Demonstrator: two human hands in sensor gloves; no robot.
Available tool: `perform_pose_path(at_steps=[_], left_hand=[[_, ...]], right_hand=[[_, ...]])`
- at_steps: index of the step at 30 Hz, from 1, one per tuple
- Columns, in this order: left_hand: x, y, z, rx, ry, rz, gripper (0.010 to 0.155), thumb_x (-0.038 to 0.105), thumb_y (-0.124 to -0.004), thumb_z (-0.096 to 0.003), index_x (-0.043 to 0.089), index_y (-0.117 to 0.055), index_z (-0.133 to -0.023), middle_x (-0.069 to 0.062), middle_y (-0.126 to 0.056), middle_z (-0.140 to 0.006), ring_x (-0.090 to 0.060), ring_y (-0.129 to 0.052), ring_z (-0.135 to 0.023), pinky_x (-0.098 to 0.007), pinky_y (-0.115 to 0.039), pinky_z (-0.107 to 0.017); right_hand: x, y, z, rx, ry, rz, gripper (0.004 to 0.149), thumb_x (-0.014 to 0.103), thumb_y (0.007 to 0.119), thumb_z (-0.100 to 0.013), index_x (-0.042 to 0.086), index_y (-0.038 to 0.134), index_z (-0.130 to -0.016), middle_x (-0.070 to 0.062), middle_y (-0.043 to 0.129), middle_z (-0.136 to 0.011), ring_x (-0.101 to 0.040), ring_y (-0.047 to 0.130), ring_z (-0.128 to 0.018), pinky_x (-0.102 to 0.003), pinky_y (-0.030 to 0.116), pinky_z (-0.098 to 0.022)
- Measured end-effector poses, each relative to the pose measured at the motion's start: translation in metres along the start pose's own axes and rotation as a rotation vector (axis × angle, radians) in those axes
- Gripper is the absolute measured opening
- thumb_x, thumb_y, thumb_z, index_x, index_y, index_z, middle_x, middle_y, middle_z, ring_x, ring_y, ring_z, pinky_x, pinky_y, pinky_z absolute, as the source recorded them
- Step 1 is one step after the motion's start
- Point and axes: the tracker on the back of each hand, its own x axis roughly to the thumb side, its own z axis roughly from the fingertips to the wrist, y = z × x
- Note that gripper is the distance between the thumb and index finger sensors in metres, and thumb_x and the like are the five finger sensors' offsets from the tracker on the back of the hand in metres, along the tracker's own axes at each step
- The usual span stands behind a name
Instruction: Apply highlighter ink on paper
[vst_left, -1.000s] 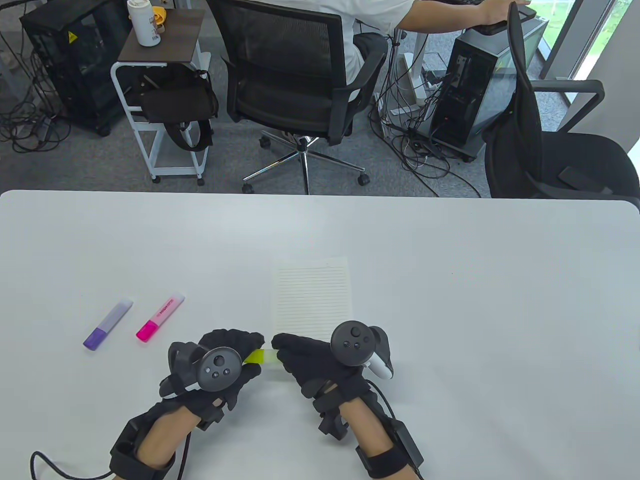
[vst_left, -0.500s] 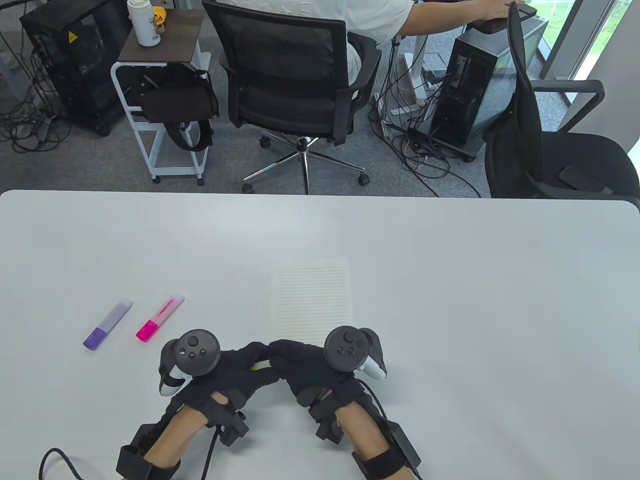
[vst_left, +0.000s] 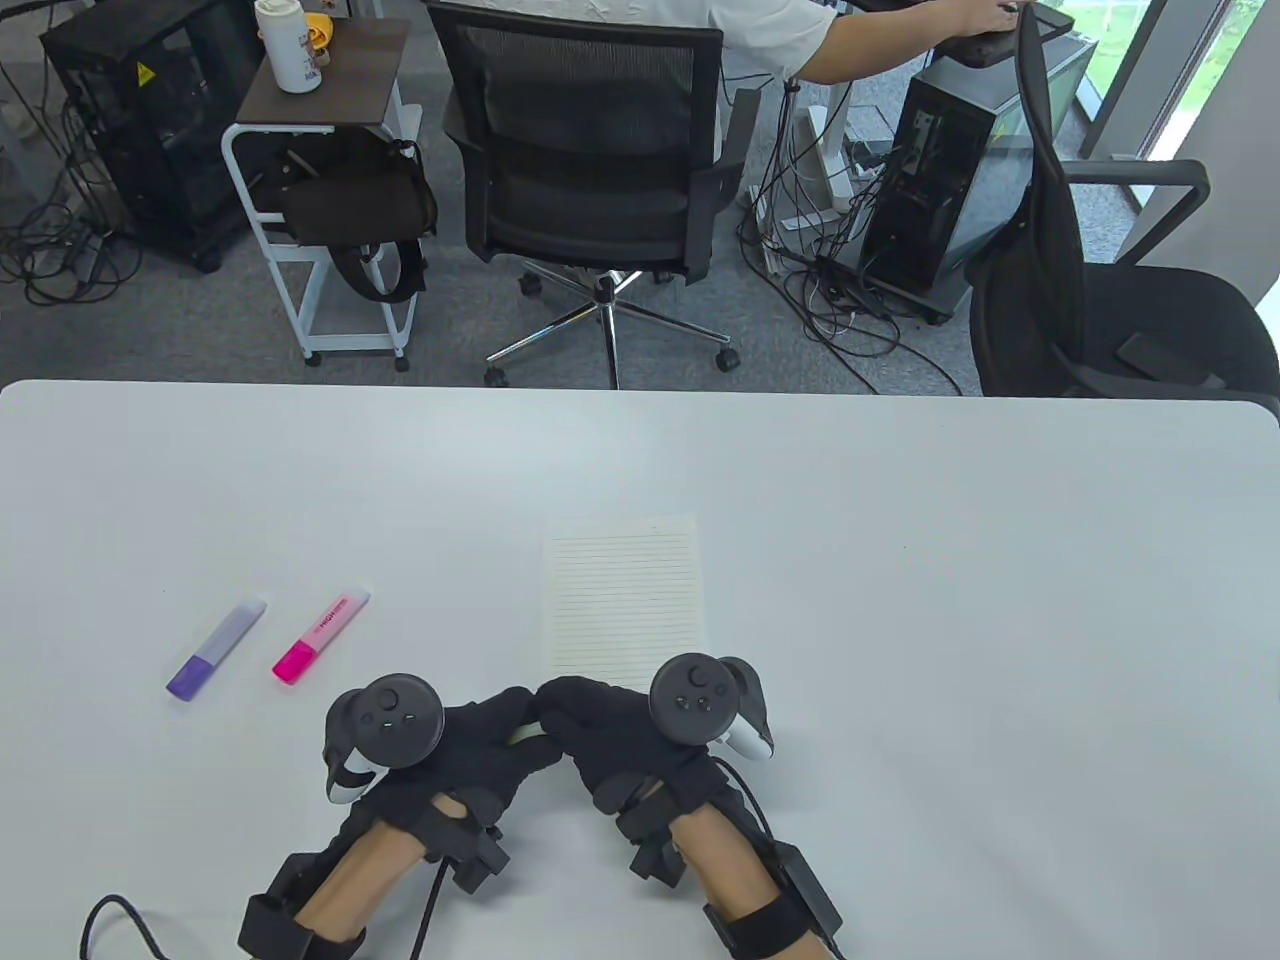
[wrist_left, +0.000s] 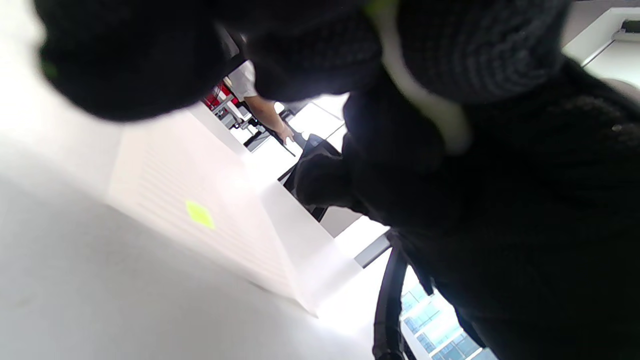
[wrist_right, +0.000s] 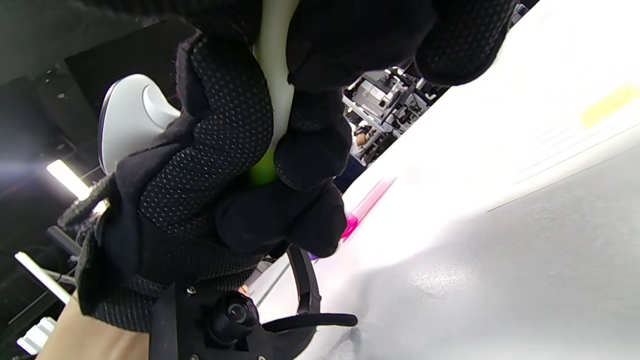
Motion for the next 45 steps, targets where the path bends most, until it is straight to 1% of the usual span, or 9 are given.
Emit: perform_pose_path(at_steps=[2, 5, 9, 14, 22, 32, 38, 41, 45], left_hand=[[0.004, 0.0, -0.003, -0.071, 0.036, -0.064, 0.057, 0.053, -0.077, -0.0386, 0.013, -0.077, -0.079, 0.0, -0.093, -0.064, 0.001, -0.096, -0.016, -0.04, -0.095, -0.036], [0.005, 0.005, -0.003, -0.063, 0.062, -0.223, 0.056, 0.052, -0.074, -0.0415, 0.018, -0.073, -0.086, 0.002, -0.089, -0.075, -0.008, -0.1, -0.037, -0.051, -0.085, -0.051], [-0.012, 0.015, 0.001, 0.024, 0.202, -0.375, 0.053, 0.054, -0.08, -0.0406, 0.026, -0.082, -0.085, 0.002, -0.093, -0.079, -0.016, -0.103, -0.051, -0.057, -0.08, -0.057], [-0.032, 0.027, 0.003, 0.028, 0.444, -0.594, 0.052, 0.054, -0.083, -0.0401, 0.027, -0.086, -0.084, -0.003, -0.079, -0.094, -0.026, -0.091, -0.073, -0.063, -0.064, -0.066], [-0.046, 0.033, 0.007, -0.026, 0.694, -0.705, 0.053, 0.053, -0.082, -0.0419, 0.024, -0.085, -0.086, -0.005, -0.072, -0.1, -0.031, -0.082, -0.083, -0.064, -0.057, -0.07], [-0.056, 0.039, 0.009, -0.059, 0.767, -0.679, 0.065, 0.056, -0.077, -0.044, 0.021, -0.069, -0.098, -0.009, -0.066, -0.103, -0.033, -0.078, -0.086, -0.065, -0.054, -0.071], [-0.062, 0.078, 0.017, 0.138, 0.795, -0.616, 0.066, 0.056, -0.072, -0.0454, 0.021, -0.065, -0.101, -0.01, -0.064, -0.105, -0.035, -0.077, -0.087, -0.065, -0.054, -0.07], [-0.078, 0.097, 0.024, 0.207, 0.85, -0.6, 0.067, 0.053, -0.072, -0.0463, 0.021, -0.06, -0.104, -0.012, -0.049, -0.112, -0.041, -0.062, -0.098, -0.067, -0.046, -0.072], [-0.101, 0.109, 0.029, 0.141, 0.937, -0.534, 0.069, 0.047, -0.072, -0.0472, 0.026, -0.049, -0.109, -0.008, -0.038, -0.117, -0.047, -0.043, -0.104, -0.068, -0.035, -0.073]], right_hand=[[-0.003, -0.002, 0.0, 0.005, 0.023, 0.041, 0.044, 0.042, 0.065, -0.062, 0.018, 0.063, -0.099, -0.012, 0.082, -0.075, -0.026, 0.086, -0.047, -0.058, 0.068, -0.064], [-0.01, -0.003, 0.0, 0.031, 0.069, 0.021, 0.051, 0.047, 0.062, -0.064, 0.019, 0.054, -0.106, -0.016, 0.075, -0.089, -0.033, 0.084, -0.062, -0.062, 0.062, -0.066], [-0.022, -0.013, 0.006, -0.043, 0.142, 0.015, 0.066, 0.053, 0.058, -0.063, 0.019, 0.033, -0.114, -0.022, 0.053, -0.109, -0.044, 0.069, -0.09, -0.068, 0.053, -0.069], [-0.027, -0.024, 0.012, -0.098, 0.15, -0.005, 0.069, 0.056, 0.056, -0.063, 0.021, 0.026, -0.115, -0.022, 0.038, -0.117, -0.048, 0.054, -0.101, -0.071, 0.046, -0.071], [-0.027, -0.022, 0.012, -0.087, 0.143, -0.003, 0.07, 0.057, 0.055, -0.063, 0.022, 0.024, -0.115, -0.02, 0.031, -0.12, -0.049, 0.046, -0.105, -0.072, 0.042, -0.072], [-0.026, -0.021, 0.012, -0.071, 0.143, -0.016, 0.07, 0.057, 0.055, -0.063, 0.021, 0.025, -0.115, -0.021, 0.031, -0.12, -0.049, 0.047, -0.105, -0.072, 0.042, -0.072], [-0.025, -0.021, 0.011, -0.072, 0.139, -0.018, 0.07, 0.057, 0.055, -0.063, 0.022, 0.025, -0.115, -0.021, 0.032, -0.12, -0.049, 0.047, -0.105, -0.072, 0.042, -0.072], [-0.025, -0.02, 0.011, -0.07, 0.138, -0.019, 0.07, 0.057, 0.055, -0.063, 0.021, 0.025, -0.115, -0.021, 0.031, -0.12, -0.048, 0.047, -0.105, -0.072, 0.042, -0.072], [-0.025, -0.019, 0.01, -0.063, 0.139, -0.024, 0.07, 0.057, 0.055, -0.063, 0.021, 0.025, -0.115, -0.021, 0.032, -0.12, -0.049, 0.047, -0.105, -0.072, 0.042, -0.072]])
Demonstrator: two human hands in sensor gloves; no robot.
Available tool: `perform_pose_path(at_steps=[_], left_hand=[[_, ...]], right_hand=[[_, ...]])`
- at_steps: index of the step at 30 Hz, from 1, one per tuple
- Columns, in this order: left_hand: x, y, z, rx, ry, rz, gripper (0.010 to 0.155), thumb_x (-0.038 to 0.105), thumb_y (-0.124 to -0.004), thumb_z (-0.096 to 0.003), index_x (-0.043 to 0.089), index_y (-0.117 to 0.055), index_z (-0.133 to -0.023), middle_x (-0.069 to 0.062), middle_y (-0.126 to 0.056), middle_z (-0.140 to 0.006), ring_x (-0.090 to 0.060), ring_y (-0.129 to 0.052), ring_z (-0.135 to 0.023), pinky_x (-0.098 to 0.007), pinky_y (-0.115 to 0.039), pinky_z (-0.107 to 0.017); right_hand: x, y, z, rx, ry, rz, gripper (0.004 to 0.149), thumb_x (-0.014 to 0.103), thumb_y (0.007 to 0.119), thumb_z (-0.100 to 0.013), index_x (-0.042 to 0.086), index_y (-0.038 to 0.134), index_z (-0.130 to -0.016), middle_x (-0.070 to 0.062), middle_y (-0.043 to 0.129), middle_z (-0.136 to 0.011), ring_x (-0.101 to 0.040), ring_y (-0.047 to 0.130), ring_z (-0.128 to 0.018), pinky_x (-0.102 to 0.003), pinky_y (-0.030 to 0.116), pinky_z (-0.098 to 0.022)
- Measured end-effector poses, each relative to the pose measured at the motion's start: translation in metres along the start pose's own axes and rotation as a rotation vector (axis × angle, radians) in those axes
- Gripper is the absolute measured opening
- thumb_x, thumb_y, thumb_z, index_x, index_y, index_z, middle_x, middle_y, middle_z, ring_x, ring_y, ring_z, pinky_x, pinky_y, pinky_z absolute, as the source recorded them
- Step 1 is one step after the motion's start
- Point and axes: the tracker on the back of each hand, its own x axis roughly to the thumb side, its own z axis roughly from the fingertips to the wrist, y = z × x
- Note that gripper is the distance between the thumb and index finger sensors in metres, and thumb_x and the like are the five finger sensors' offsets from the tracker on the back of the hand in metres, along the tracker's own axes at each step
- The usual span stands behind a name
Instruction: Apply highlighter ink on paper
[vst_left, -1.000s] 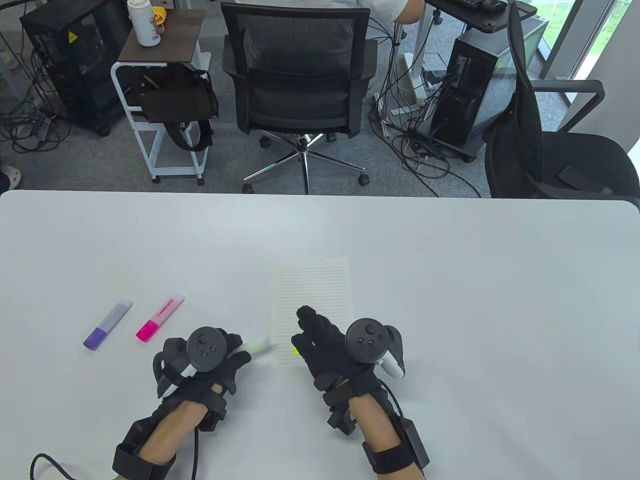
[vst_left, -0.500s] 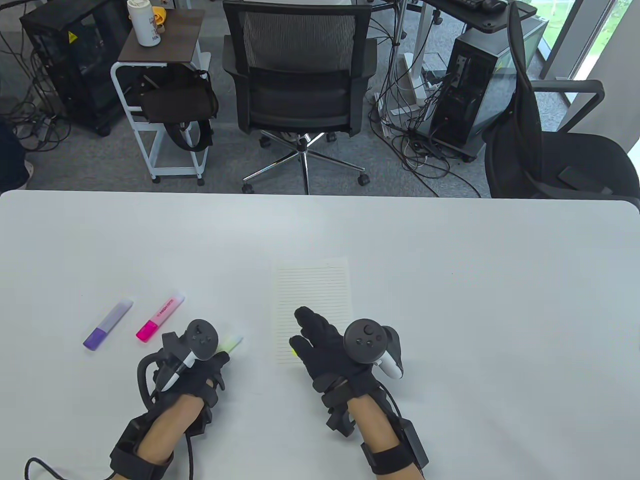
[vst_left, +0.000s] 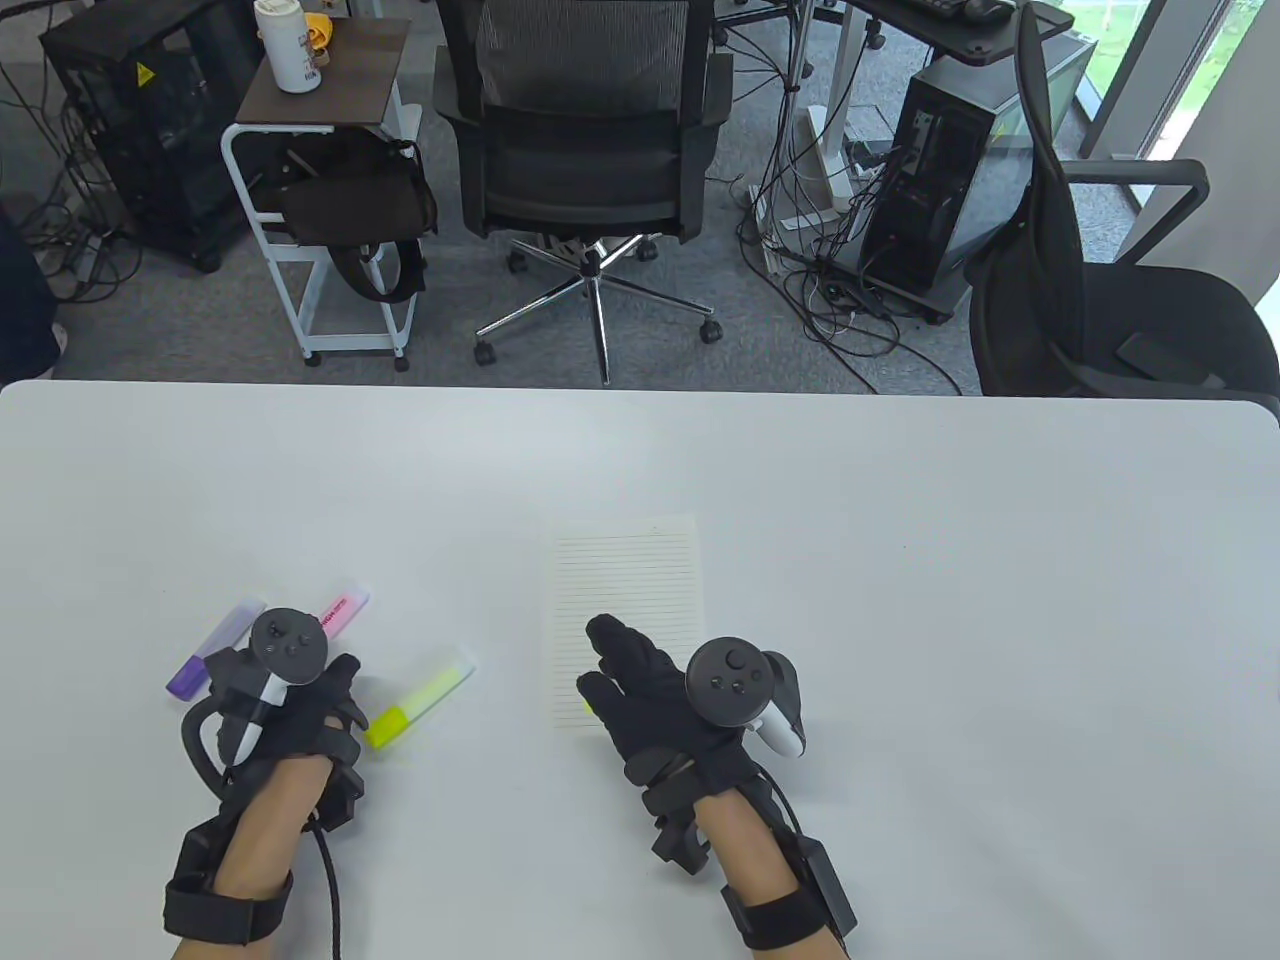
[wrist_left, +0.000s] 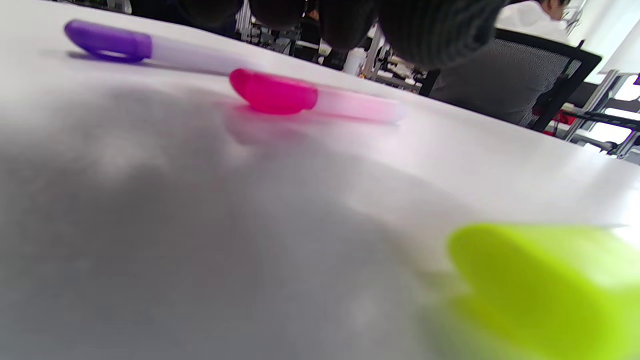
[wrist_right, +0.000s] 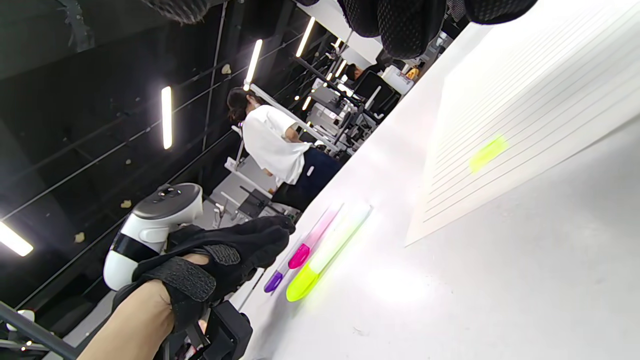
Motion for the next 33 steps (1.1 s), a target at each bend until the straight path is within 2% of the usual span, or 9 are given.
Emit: perform_pose_path(at_steps=[4, 10, 15, 16, 21, 25, 29, 33], left_hand=[[-0.006, -0.007, -0.013, -0.093, -0.005, -0.036, 0.07, 0.047, -0.074, -0.0466, 0.03, -0.046, -0.109, -0.003, -0.043, -0.117, -0.046, -0.043, -0.105, -0.068, -0.033, -0.073], [-0.001, -0.002, -0.014, 0.003, -0.03, -0.141, 0.064, 0.046, -0.08, -0.0447, 0.029, -0.06, -0.103, -0.003, -0.062, -0.11, -0.041, -0.059, -0.1, -0.067, -0.041, -0.073], [0.002, 0.0, -0.015, 0.083, -0.011, -0.173, 0.052, 0.042, -0.088, -0.0415, 0.026, -0.072, -0.089, -0.001, -0.082, -0.093, -0.034, -0.078, -0.089, -0.064, -0.051, -0.072], [0.003, 0.001, -0.016, 0.07, -0.006, -0.183, 0.053, 0.043, -0.09, -0.0406, 0.025, -0.073, -0.088, -0.001, -0.084, -0.091, -0.032, -0.082, -0.086, -0.064, -0.054, -0.072], [0.002, -0.002, -0.019, 0.0, 0.049, -0.164, 0.072, 0.043, -0.091, -0.0396, 0.014, -0.063, -0.099, -0.009, -0.081, -0.09, -0.033, -0.083, -0.08, -0.066, -0.055, -0.071], [0.0, -0.002, -0.021, -0.042, 0.038, -0.162, 0.066, 0.043, -0.089, -0.0409, 0.014, -0.071, -0.097, -0.012, -0.079, -0.089, -0.034, -0.08, -0.08, -0.068, -0.051, -0.072], [-0.002, -0.003, -0.021, -0.045, 0.03, -0.152, 0.055, 0.043, -0.088, -0.0406, 0.019, -0.077, -0.088, -0.005, -0.079, -0.083, -0.031, -0.077, -0.078, -0.067, -0.049, -0.072], [-0.001, -0.003, -0.016, -0.043, 0.03, -0.172, 0.053, 0.043, -0.084, -0.0412, 0.021, -0.074, -0.088, -0.003, -0.073, -0.089, -0.034, -0.07, -0.087, -0.067, -0.046, -0.073]], right_hand=[[0.0, 0.002, -0.001, 0.011, 0.003, 0.003, 0.07, 0.057, 0.054, -0.063, 0.021, 0.025, -0.115, -0.02, 0.032, -0.12, -0.048, 0.047, -0.105, -0.072, 0.042, -0.072], [0.001, 0.003, -0.001, 0.024, 0.008, 0.008, 0.069, 0.057, 0.055, -0.063, 0.021, 0.026, -0.115, -0.021, 0.033, -0.119, -0.049, 0.048, -0.104, -0.072, 0.042, -0.072], [0.001, 0.004, -0.001, 0.027, 0.01, 0.009, 0.069, 0.057, 0.054, -0.063, 0.021, 0.026, -0.115, -0.021, 0.034, -0.119, -0.049, 0.049, -0.104, -0.072, 0.042, -0.072], [0.001, 0.004, -0.001, 0.027, 0.01, 0.009, 0.069, 0.057, 0.055, -0.063, 0.021, 0.027, -0.114, -0.021, 0.035, -0.119, -0.049, 0.049, -0.104, -0.072, 0.042, -0.072], [0.001, 0.004, -0.001, 0.027, 0.01, 0.009, 0.068, 0.057, 0.055, -0.063, 0.021, 0.028, -0.114, -0.021, 0.036, -0.119, -0.049, 0.05, -0.104, -0.072, 0.043, -0.072], [0.001, 0.004, -0.001, 0.036, 0.014, 0.012, 0.068, 0.056, 0.054, -0.063, 0.02, 0.029, -0.115, -0.021, 0.036, -0.119, -0.049, 0.051, -0.103, -0.072, 0.043, -0.072], [0.001, 0.005, -0.001, 0.04, 0.017, 0.014, 0.067, 0.056, 0.054, -0.063, 0.02, 0.03, -0.115, -0.021, 0.037, -0.119, -0.049, 0.051, -0.103, -0.072, 0.043, -0.071], [0.002, 0.006, -0.001, 0.044, 0.018, 0.026, 0.067, 0.056, 0.054, -0.063, 0.02, 0.03, -0.114, -0.021, 0.037, -0.119, -0.049, 0.051, -0.103, -0.072, 0.042, -0.072]])
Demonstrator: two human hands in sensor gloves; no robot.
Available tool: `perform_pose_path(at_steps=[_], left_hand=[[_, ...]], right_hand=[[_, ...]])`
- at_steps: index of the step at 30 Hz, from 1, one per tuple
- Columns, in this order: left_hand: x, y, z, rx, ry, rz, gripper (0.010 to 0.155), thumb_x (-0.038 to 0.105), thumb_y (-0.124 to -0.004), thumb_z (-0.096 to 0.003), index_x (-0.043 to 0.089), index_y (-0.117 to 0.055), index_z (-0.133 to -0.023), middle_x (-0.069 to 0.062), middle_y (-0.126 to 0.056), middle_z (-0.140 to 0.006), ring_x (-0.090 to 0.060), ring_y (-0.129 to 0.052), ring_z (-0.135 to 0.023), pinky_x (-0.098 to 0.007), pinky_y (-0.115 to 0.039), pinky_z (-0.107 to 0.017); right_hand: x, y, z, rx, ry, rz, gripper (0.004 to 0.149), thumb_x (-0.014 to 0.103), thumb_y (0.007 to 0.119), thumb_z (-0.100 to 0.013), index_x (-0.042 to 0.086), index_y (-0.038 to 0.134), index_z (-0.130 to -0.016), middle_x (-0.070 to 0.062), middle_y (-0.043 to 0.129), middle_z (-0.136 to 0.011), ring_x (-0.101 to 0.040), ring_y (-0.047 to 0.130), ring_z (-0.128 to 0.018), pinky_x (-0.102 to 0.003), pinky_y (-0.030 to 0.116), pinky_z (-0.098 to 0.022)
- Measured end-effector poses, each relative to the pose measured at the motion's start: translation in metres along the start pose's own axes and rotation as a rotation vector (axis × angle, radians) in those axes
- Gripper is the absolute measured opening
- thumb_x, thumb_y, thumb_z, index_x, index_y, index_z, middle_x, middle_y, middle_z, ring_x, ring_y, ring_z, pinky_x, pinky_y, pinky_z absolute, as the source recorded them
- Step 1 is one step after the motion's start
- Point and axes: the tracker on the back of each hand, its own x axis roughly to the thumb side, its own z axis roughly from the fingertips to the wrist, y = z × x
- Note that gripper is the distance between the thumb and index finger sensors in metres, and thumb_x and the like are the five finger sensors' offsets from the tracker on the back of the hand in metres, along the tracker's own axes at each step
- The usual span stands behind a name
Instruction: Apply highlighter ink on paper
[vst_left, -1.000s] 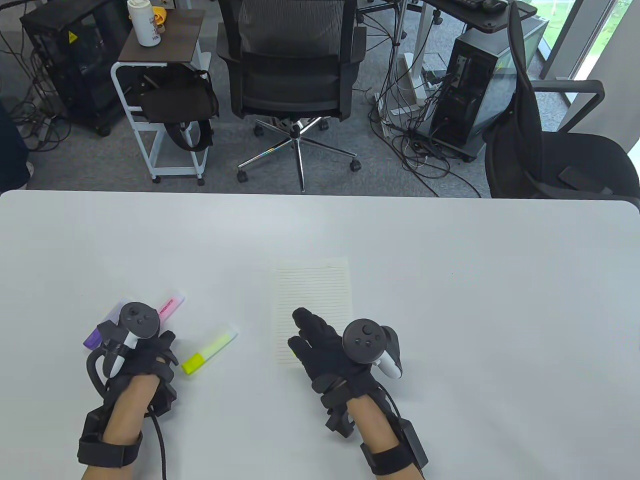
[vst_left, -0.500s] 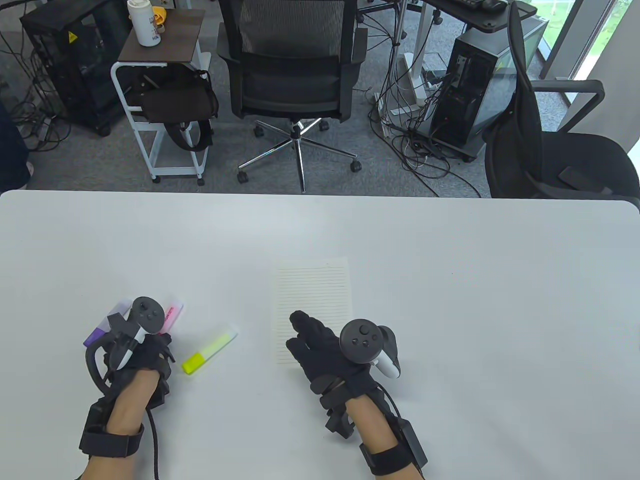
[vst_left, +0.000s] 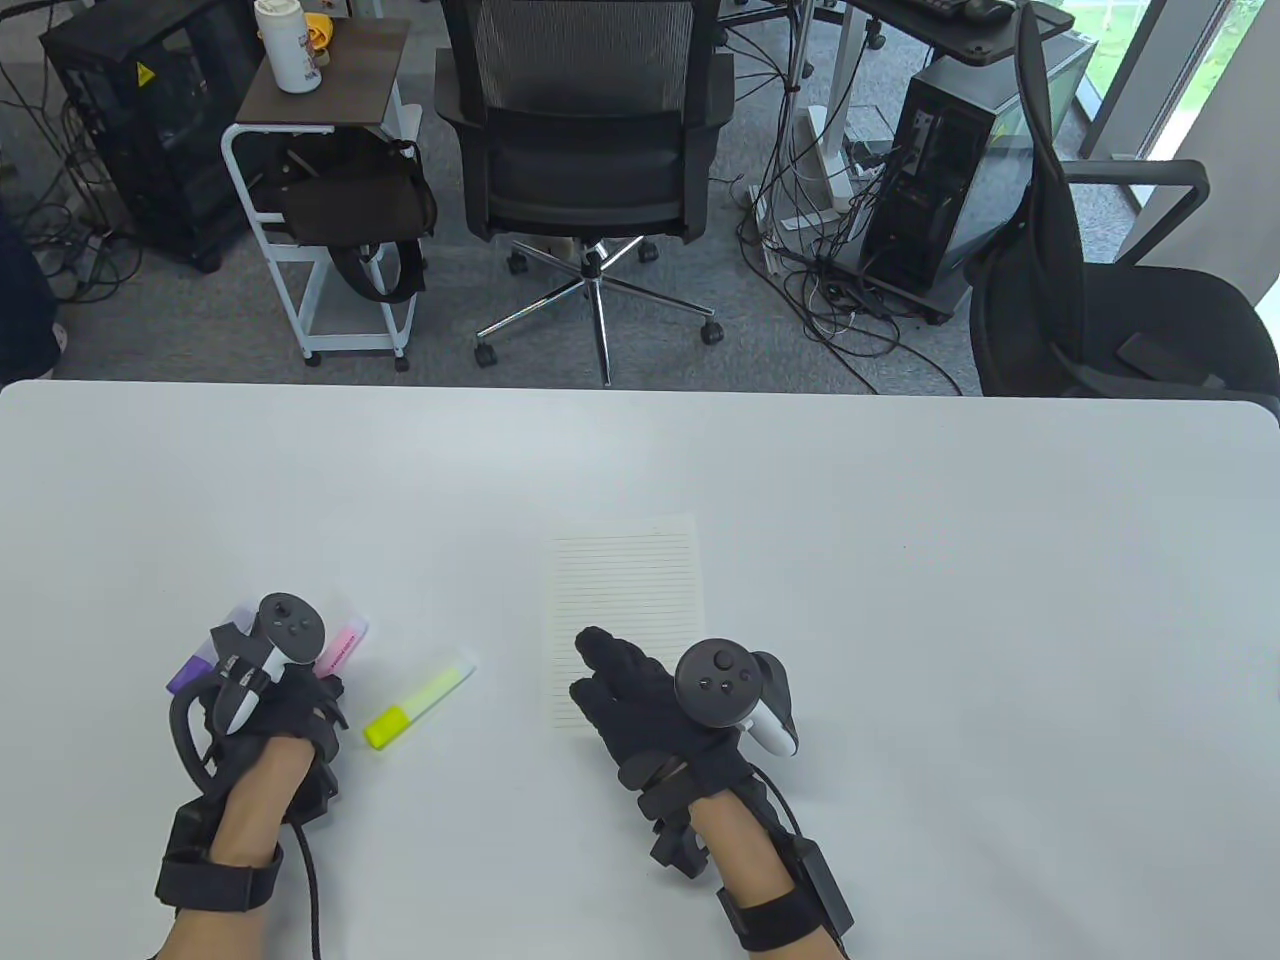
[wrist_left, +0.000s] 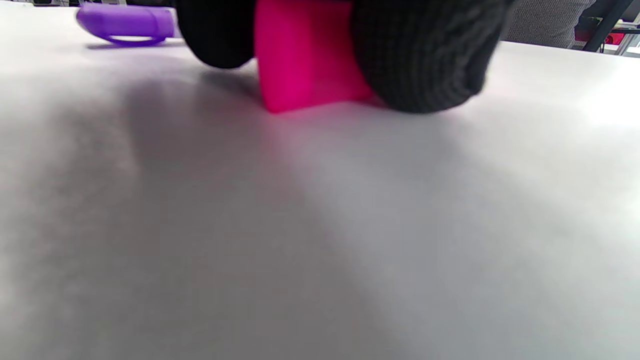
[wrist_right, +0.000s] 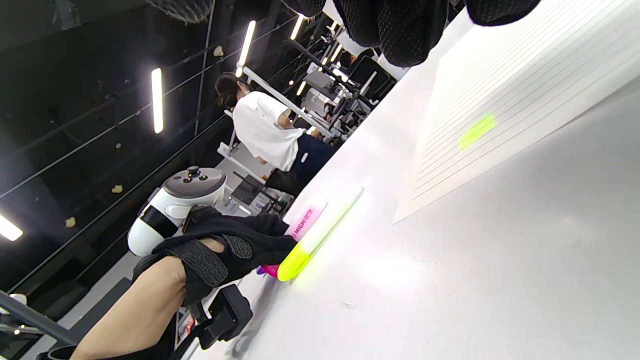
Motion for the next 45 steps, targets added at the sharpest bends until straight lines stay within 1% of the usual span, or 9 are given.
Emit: perform_pose_path(at_steps=[4, 7, 9, 13, 21, 25, 28, 42, 45], left_hand=[[0.006, 0.021, 0.022, 0.158, -0.092, 0.085, 0.052, 0.042, -0.083, -0.0412, 0.023, -0.07, -0.088, -0.006, -0.072, -0.099, -0.038, -0.072, -0.092, -0.066, -0.051, -0.072], [0.019, 0.037, 0.045, 0.256, -0.313, 0.185, 0.052, 0.042, -0.084, -0.04, 0.024, -0.071, -0.087, -0.004, -0.083, -0.092, -0.033, -0.088, -0.084, -0.061, -0.066, -0.068], [0.029, 0.04, 0.06, 0.271, -0.429, 0.307, 0.053, 0.042, -0.085, -0.0393, 0.023, -0.07, -0.087, -0.002, -0.088, -0.084, -0.028, -0.097, -0.075, -0.058, -0.074, -0.063], [0.064, 0.037, 0.084, 0.219, -0.799, 0.339, 0.055, 0.042, -0.082, -0.0392, 0.022, -0.067, -0.088, -0.001, -0.087, -0.082, -0.025, -0.098, -0.071, -0.057, -0.075, -0.062], [0.104, 0.015, 0.119, 0.13, -1.013, 0.347, 0.056, 0.041, -0.08, -0.0399, 0.022, -0.064, -0.09, -0.002, -0.085, -0.083, -0.025, -0.098, -0.069, -0.057, -0.075, -0.062], [0.11, 0.008, 0.123, 0.088, -1.049, 0.325, 0.056, 0.042, -0.078, -0.041, 0.022, -0.063, -0.091, -0.002, -0.085, -0.082, -0.02, -0.1, -0.057, -0.056, -0.077, -0.06], [0.112, 0.0, 0.122, 0.026, -1.066, 0.317, 0.056, 0.048, -0.069, -0.0432, 0.024, -0.066, -0.093, 0.001, -0.087, -0.077, -0.017, -0.099, -0.048, -0.056, -0.078, -0.058], [0.099, 0.02, 0.118, -0.033, -1.095, 0.567, 0.054, 0.057, -0.084, -0.038, 0.022, -0.087, -0.078, 0.014, -0.104, -0.022, -0.004, -0.091, 0.011, -0.038, -0.098, -0.018], [0.099, 0.018, 0.111, -0.067, -1.129, 0.666, 0.054, 0.059, -0.088, -0.0372, 0.027, -0.088, -0.08, 0.016, -0.104, -0.018, -0.002, -0.09, 0.013, -0.035, -0.098, -0.015]], right_hand=[[0.002, -0.001, 0.0, -0.008, -0.006, 0.001, 0.068, 0.057, 0.054, -0.063, 0.021, 0.029, -0.114, -0.021, 0.036, -0.119, -0.048, 0.051, -0.104, -0.072, 0.042, -0.072], [0.004, -0.001, 0.001, -0.018, -0.014, 0.004, 0.068, 0.056, 0.055, -0.063, 0.022, 0.028, -0.115, -0.02, 0.036, -0.119, -0.048, 0.05, -0.104, -0.072, 0.042, -0.072], [0.006, -0.001, 0.002, -0.036, -0.03, 0.009, 0.068, 0.056, 0.056, -0.063, 0.031, 0.02, -0.115, -0.015, 0.033, -0.122, -0.047, 0.05, -0.105, -0.072, 0.042, -0.072], [0.014, -0.002, 0.004, -0.079, -0.074, 0.011, 0.067, 0.054, 0.059, -0.064, 0.042, 0.014, -0.113, -0.01, 0.028, -0.124, -0.047, 0.048, -0.106, -0.071, 0.043, -0.073], [0.027, 0.002, 0.004, -0.057, -0.154, 0.111, 0.064, 0.051, 0.07, -0.064, 0.047, 0.028, -0.112, -0.007, 0.038, -0.122, -0.042, 0.057, -0.104, -0.071, 0.046, -0.074], [0.032, 0.004, 0.003, -0.058, -0.195, 0.126, 0.051, 0.042, 0.075, -0.064, 0.035, 0.049, -0.108, -0.007, 0.07, -0.103, -0.033, 0.082, -0.08, -0.068, 0.056, -0.072], [0.034, 0.006, 0.001, -0.016, -0.203, 0.096, 0.046, 0.038, 0.078, -0.063, 0.03, 0.059, -0.104, -0.007, 0.08, -0.092, -0.03, 0.088, -0.067, -0.065, 0.061, -0.07], [0.037, 0.005, 0.005, -0.035, -0.324, -0.098, 0.042, 0.031, 0.08, -0.058, 0.029, 0.068, -0.098, -0.011, 0.087, -0.082, -0.029, 0.089, -0.049, -0.065, 0.058, -0.072], [0.047, -0.002, 0.007, -0.078, -0.347, 0.018, 0.042, 0.032, 0.081, -0.058, 0.031, 0.069, -0.098, -0.01, 0.087, -0.083, -0.028, 0.088, -0.05, -0.064, 0.056, -0.073]])
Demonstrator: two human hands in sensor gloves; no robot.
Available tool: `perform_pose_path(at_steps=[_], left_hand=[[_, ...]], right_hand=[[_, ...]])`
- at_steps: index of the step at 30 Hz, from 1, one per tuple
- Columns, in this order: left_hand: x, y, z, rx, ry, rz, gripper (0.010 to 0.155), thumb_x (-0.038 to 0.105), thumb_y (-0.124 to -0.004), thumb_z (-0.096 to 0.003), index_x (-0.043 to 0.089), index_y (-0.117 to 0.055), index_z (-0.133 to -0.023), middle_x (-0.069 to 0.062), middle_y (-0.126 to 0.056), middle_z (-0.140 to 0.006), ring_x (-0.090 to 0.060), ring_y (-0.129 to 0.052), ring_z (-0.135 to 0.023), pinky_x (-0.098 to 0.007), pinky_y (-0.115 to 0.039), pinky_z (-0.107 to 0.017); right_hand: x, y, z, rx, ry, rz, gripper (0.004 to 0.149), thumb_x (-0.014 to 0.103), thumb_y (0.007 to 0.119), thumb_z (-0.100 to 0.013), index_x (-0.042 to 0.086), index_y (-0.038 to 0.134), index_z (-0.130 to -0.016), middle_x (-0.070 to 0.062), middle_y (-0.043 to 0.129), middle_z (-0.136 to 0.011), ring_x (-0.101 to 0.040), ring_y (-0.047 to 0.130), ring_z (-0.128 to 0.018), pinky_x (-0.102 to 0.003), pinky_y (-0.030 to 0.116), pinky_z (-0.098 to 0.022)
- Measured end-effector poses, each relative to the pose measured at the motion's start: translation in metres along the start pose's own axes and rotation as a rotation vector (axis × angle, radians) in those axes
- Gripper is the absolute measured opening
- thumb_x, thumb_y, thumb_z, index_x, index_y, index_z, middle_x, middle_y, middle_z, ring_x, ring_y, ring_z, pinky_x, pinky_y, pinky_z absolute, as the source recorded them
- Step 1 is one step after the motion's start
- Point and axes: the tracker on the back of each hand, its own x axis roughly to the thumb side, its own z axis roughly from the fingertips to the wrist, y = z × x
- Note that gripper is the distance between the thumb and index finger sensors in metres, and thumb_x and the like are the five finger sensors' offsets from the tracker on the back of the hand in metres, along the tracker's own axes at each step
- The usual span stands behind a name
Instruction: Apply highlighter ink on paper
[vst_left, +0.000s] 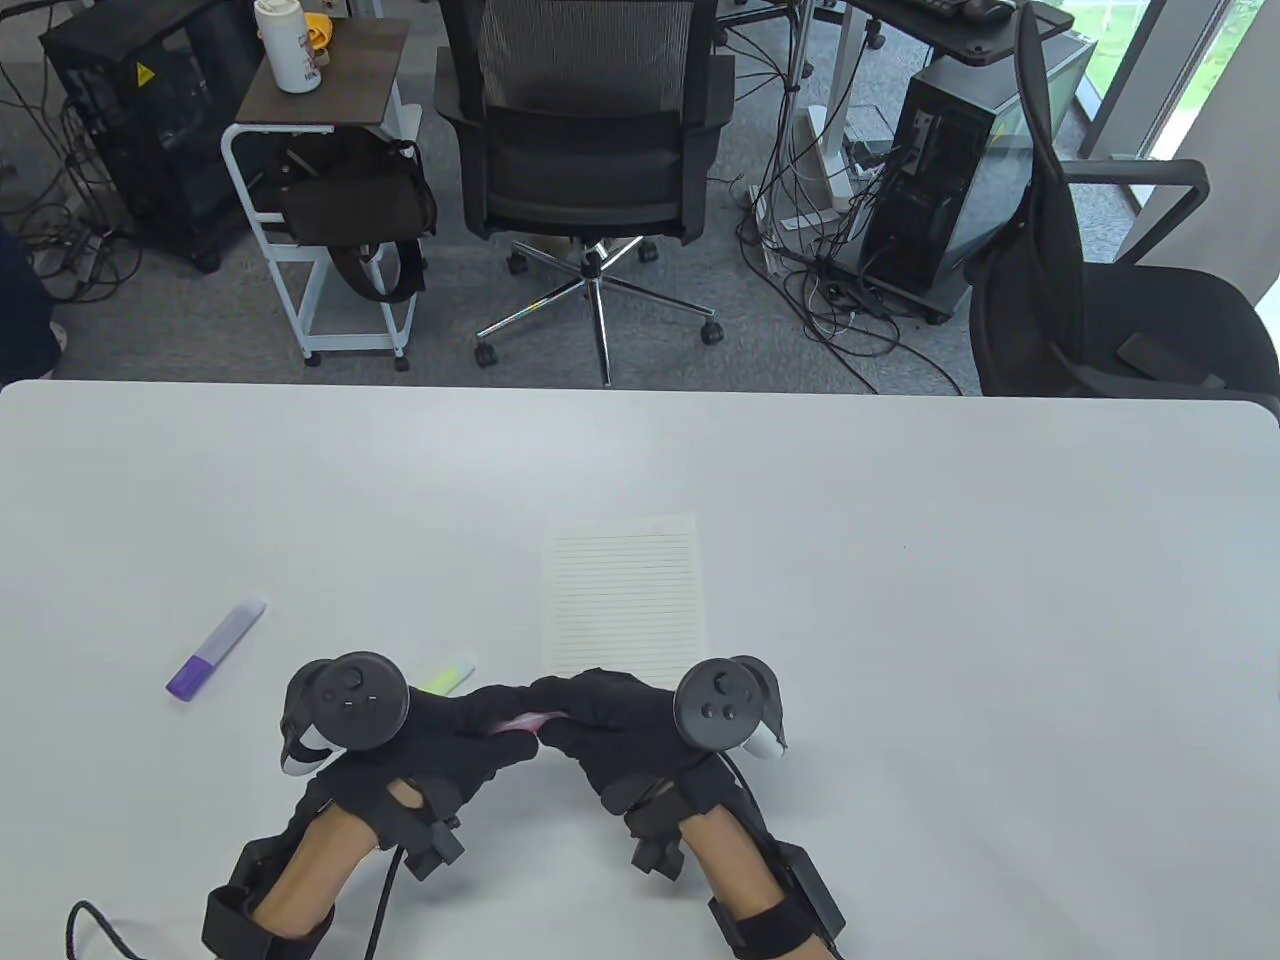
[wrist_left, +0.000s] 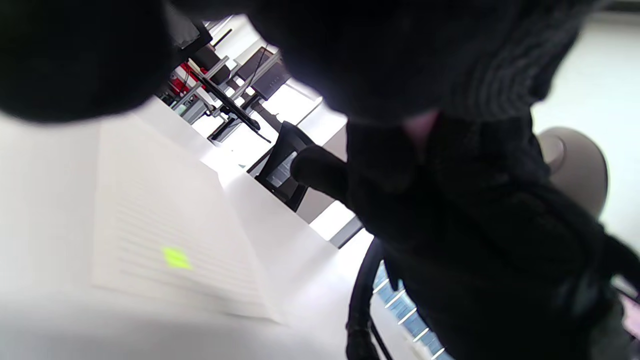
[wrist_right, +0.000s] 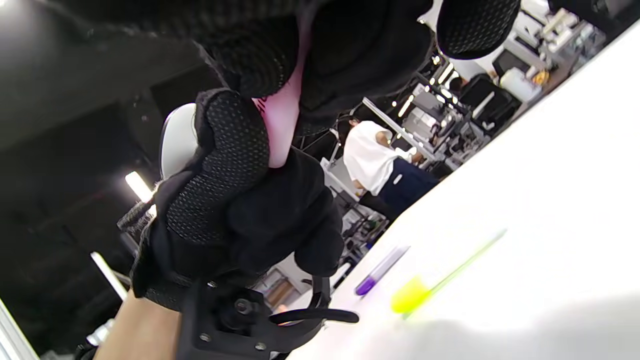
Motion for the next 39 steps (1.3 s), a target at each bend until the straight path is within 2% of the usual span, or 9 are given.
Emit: perform_pose_path(at_steps=[2, 5, 7, 11, 15, 19, 23, 29, 39], left_hand=[[0.0, 0.0, -0.001, 0.027, -0.02, -0.023, 0.056, 0.061, -0.084, -0.0392, 0.024, -0.088, -0.081, 0.018, -0.103, -0.022, -0.002, -0.091, 0.009, -0.036, -0.098, -0.019], [-0.003, 0.007, 0.003, 0.054, 0.015, -0.148, 0.068, 0.068, -0.068, -0.0427, 0.018, -0.082, -0.086, 0.016, -0.103, -0.031, -0.003, -0.095, 0.001, -0.039, -0.096, -0.027], [-0.009, 0.018, 0.006, 0.078, 0.058, -0.234, 0.074, 0.071, -0.058, -0.044, 0.017, -0.076, -0.091, 0.013, -0.102, -0.04, -0.005, -0.096, -0.007, -0.041, -0.094, -0.033], [-0.025, 0.047, 0.018, 0.187, 0.17, -0.273, 0.072, 0.064, -0.051, -0.0474, 0.015, -0.06, -0.1, 0.008, -0.096, -0.059, -0.011, -0.099, -0.025, -0.047, -0.089, -0.043], [-0.047, 0.064, 0.027, 0.217, 0.384, -0.368, 0.067, 0.052, -0.057, -0.0497, 0.015, -0.047, -0.105, 0.004, -0.088, -0.076, -0.017, -0.097, -0.041, -0.051, -0.082, -0.051], [-0.065, 0.069, 0.031, 0.102, 0.589, -0.458, 0.066, 0.045, -0.062, -0.0489, 0.021, -0.042, -0.107, 0.003, -0.082, -0.085, -0.021, -0.09, -0.054, -0.055, -0.074, -0.057], [-0.079, 0.066, 0.03, 0.012, 0.706, -0.536, 0.065, 0.04, -0.065, -0.0483, 0.026, -0.041, -0.108, 0.003, -0.077, -0.091, -0.023, -0.083, -0.063, -0.057, -0.066, -0.063], [-0.099, 0.061, 0.029, -0.033, 0.823, -0.589, 0.062, 0.032, -0.072, -0.0467, 0.031, -0.052, -0.106, 0.0, -0.072, -0.104, -0.026, -0.081, -0.071, -0.057, -0.065, -0.063], [-0.107, 0.049, 0.023, -0.101, 0.859, -0.67, 0.066, 0.029, -0.079, -0.0447, 0.031, -0.053, -0.105, -0.002, -0.064, -0.109, -0.027, -0.081, -0.079, -0.054, -0.069, -0.062]], right_hand=[[0.002, -0.003, 0.0, -0.012, 0.0, 0.007, 0.042, 0.033, 0.08, -0.059, 0.03, 0.068, -0.099, -0.01, 0.087, -0.083, -0.027, 0.088, -0.05, -0.064, 0.056, -0.073], [-0.005, -0.011, 0.004, -0.073, 0.021, -0.023, 0.042, 0.033, 0.08, -0.061, 0.028, 0.068, -0.1, -0.012, 0.087, -0.081, -0.029, 0.088, -0.049, -0.065, 0.056, -0.072], [-0.01, -0.021, 0.009, -0.132, 0.063, 0.027, 0.042, 0.033, 0.079, -0.061, 0.028, 0.068, -0.101, -0.012, 0.086, -0.081, -0.029, 0.087, -0.049, -0.065, 0.057, -0.071], [-0.01, -0.037, 0.019, -0.258, 0.151, 0.222, 0.043, 0.033, 0.077, -0.062, 0.03, 0.065, -0.103, -0.011, 0.085, -0.082, -0.028, 0.087, -0.05, -0.064, 0.057, -0.071], [-0.014, -0.038, 0.021, -0.271, 0.174, 0.179, 0.043, 0.033, 0.077, -0.062, 0.029, 0.065, -0.103, -0.012, 0.085, -0.083, -0.028, 0.087, -0.051, -0.065, 0.057, -0.071], [-0.017, -0.035, 0.019, -0.249, 0.185, 0.185, 0.043, 0.033, 0.076, -0.062, 0.029, 0.064, -0.104, -0.012, 0.084, -0.084, -0.028, 0.087, -0.052, -0.064, 0.057, -0.071], [-0.02, -0.032, 0.018, -0.218, 0.203, 0.201, 0.043, 0.033, 0.076, -0.063, 0.029, 0.063, -0.104, -0.012, 0.084, -0.084, -0.028, 0.088, -0.053, -0.065, 0.057, -0.071], [-0.025, -0.028, 0.017, -0.178, 0.24, 0.226, 0.044, 0.034, 0.075, -0.063, 0.027, 0.062, -0.105, -0.012, 0.084, -0.084, -0.028, 0.088, -0.054, -0.065, 0.057, -0.071], [-0.029, -0.029, 0.018, -0.166, 0.297, 0.234, 0.044, 0.034, 0.075, -0.063, 0.027, 0.063, -0.104, -0.013, 0.085, -0.083, -0.029, 0.088, -0.053, -0.065, 0.058, -0.07]])
